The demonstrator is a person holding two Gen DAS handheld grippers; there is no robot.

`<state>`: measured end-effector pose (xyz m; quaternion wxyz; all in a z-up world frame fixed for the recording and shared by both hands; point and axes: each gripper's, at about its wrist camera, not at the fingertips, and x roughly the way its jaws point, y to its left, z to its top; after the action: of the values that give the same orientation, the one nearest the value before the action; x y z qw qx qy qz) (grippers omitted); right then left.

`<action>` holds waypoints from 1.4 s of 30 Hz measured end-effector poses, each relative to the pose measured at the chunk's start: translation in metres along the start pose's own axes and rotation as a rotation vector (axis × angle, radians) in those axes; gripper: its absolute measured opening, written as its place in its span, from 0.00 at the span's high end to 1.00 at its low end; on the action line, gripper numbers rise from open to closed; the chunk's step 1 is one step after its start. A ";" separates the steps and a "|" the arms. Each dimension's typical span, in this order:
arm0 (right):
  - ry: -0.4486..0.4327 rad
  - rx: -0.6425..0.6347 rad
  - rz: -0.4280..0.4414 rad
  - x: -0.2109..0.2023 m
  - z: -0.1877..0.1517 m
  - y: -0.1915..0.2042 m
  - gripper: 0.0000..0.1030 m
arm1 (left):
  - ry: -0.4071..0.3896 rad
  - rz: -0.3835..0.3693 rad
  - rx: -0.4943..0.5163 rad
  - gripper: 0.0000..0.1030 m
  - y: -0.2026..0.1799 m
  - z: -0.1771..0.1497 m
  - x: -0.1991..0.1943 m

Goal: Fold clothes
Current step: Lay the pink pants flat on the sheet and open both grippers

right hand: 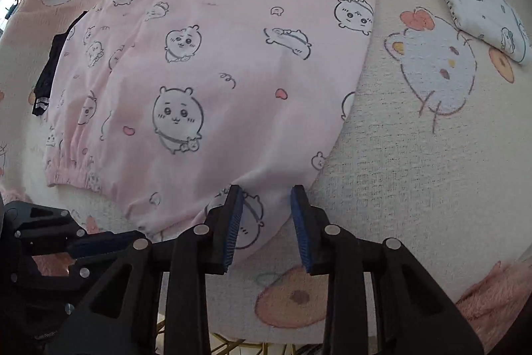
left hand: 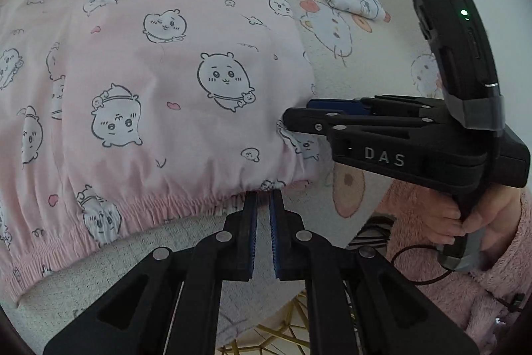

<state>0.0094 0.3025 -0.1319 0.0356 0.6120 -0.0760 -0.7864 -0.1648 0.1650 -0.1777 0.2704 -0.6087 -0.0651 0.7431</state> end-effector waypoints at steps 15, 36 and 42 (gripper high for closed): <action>-0.034 -0.085 -0.068 0.008 -0.012 0.022 0.65 | 0.045 -0.004 0.074 0.92 -0.030 -0.021 0.030; -0.066 -0.162 -0.085 -0.004 -0.019 0.048 0.64 | -0.154 0.166 -0.419 0.91 0.091 -0.062 -0.065; -0.059 -0.041 -0.028 -0.007 -0.012 0.037 0.59 | -0.233 0.239 -0.692 0.91 0.165 -0.098 -0.098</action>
<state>0.0213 0.2660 -0.1221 0.0349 0.5887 -0.0524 -0.8059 -0.1145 -0.0442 -0.1878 -0.0485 -0.5788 -0.2709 0.7676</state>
